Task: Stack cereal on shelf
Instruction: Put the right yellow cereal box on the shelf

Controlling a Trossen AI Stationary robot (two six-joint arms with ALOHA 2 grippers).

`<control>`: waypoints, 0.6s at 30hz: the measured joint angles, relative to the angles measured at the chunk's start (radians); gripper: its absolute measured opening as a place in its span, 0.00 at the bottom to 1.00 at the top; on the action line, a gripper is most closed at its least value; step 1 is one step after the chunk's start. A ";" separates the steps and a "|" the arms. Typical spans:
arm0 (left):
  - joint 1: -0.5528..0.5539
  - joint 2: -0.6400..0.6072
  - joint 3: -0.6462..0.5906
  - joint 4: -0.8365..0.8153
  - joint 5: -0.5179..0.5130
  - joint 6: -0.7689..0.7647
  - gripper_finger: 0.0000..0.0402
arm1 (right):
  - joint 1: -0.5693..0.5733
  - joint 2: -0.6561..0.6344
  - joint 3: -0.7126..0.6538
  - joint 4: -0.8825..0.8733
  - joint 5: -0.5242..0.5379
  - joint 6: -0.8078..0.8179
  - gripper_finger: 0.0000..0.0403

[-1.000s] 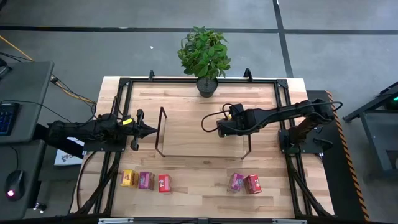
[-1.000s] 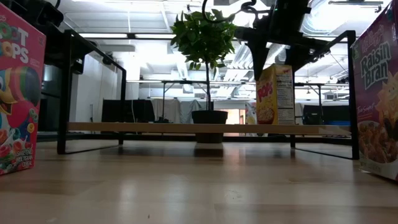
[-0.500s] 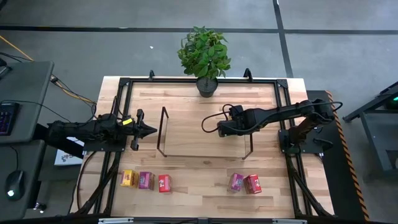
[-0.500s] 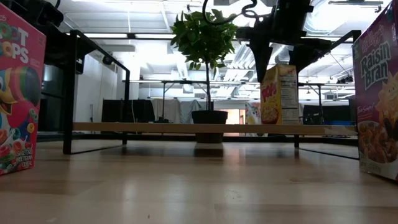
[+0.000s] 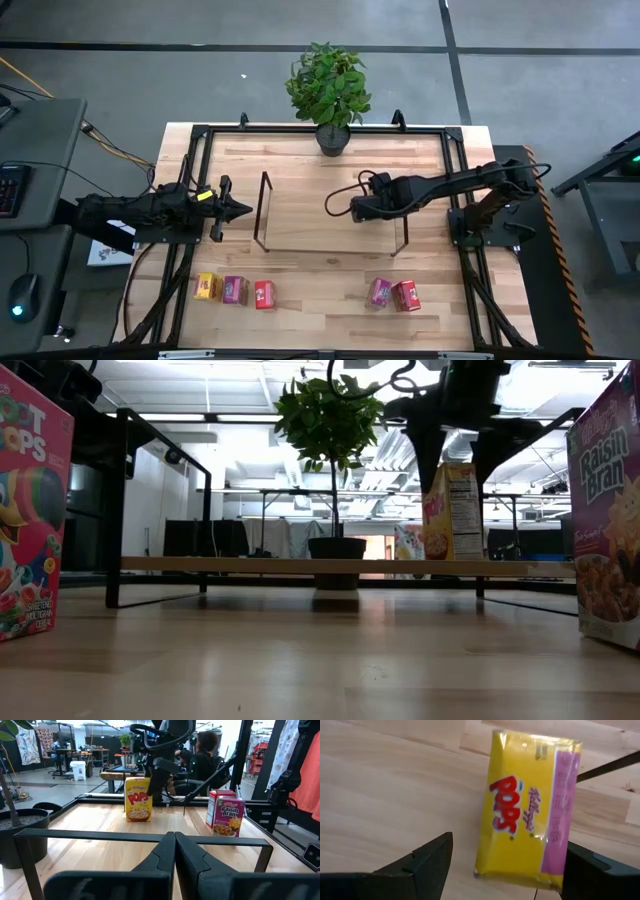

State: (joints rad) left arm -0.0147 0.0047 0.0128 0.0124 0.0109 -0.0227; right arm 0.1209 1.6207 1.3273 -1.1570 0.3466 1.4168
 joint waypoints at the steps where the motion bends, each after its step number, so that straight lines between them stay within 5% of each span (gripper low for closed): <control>1: 0.000 0.000 0.000 0.000 0.000 0.000 0.00 | 0.003 0.000 0.000 -0.002 -0.006 0.005 0.73; 18: 0.000 0.000 0.000 0.000 0.000 0.000 0.00 | 0.024 0.000 0.000 -0.028 -0.101 0.015 0.73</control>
State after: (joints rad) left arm -0.0147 0.0045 0.0128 0.0124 0.0109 -0.0227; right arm 0.1452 1.6207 1.3277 -1.1853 0.2455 1.4322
